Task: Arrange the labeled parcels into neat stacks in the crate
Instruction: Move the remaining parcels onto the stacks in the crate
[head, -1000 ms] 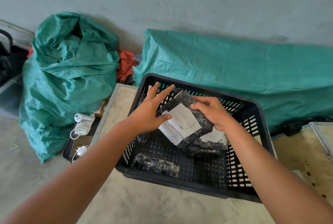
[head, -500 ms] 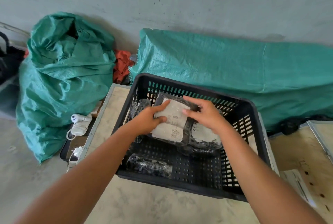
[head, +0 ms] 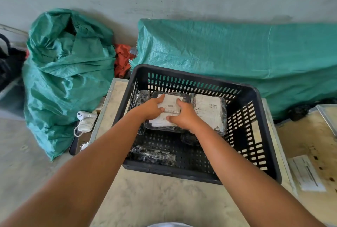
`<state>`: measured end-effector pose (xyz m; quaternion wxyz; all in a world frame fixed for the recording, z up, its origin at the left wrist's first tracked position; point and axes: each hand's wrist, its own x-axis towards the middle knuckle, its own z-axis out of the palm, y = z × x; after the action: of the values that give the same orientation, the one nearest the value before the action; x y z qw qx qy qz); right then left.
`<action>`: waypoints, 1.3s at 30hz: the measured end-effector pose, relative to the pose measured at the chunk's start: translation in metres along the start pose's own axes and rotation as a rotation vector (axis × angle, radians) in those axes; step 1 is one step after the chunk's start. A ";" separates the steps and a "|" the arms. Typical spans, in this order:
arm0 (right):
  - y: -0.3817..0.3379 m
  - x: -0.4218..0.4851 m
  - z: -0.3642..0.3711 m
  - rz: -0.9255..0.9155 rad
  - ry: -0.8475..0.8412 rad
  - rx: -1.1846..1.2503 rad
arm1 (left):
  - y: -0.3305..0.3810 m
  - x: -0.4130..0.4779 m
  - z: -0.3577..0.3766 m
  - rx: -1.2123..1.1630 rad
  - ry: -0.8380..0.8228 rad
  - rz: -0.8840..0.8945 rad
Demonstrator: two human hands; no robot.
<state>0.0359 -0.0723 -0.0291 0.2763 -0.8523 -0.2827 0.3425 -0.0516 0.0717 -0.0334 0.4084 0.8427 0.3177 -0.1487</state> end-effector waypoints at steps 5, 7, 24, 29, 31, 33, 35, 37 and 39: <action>-0.002 0.003 0.018 0.070 -0.038 -0.124 | 0.004 0.004 0.014 0.028 0.018 -0.043; 0.006 0.000 0.026 0.049 -0.017 -0.115 | 0.008 0.003 0.021 0.070 0.026 -0.094; 0.044 0.021 0.060 0.094 -0.084 -0.071 | -0.008 0.019 0.069 0.193 0.030 -0.222; 0.055 0.037 0.073 0.184 -0.115 -0.188 | -0.026 0.038 0.080 0.299 -0.061 -0.244; 0.057 0.042 0.074 0.192 -0.101 -0.185 | -0.028 0.045 0.082 0.340 -0.062 -0.227; 0.064 0.044 0.079 0.159 -0.084 -0.171 | -0.032 0.048 0.086 0.329 -0.050 -0.221; 0.070 0.043 0.084 0.124 -0.055 -0.162 | -0.036 0.050 0.090 0.283 -0.037 -0.211; 0.072 0.047 0.087 0.119 -0.038 -0.145 | -0.040 0.052 0.093 0.229 -0.023 -0.193; 0.068 0.052 0.089 0.135 -0.036 -0.134 | -0.042 0.054 0.093 0.198 -0.010 -0.178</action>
<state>0.0211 -0.0595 -0.1515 0.1899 -0.8797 -0.2517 0.3560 -0.0377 0.0407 -0.1439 0.3099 0.8466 0.3729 -0.2195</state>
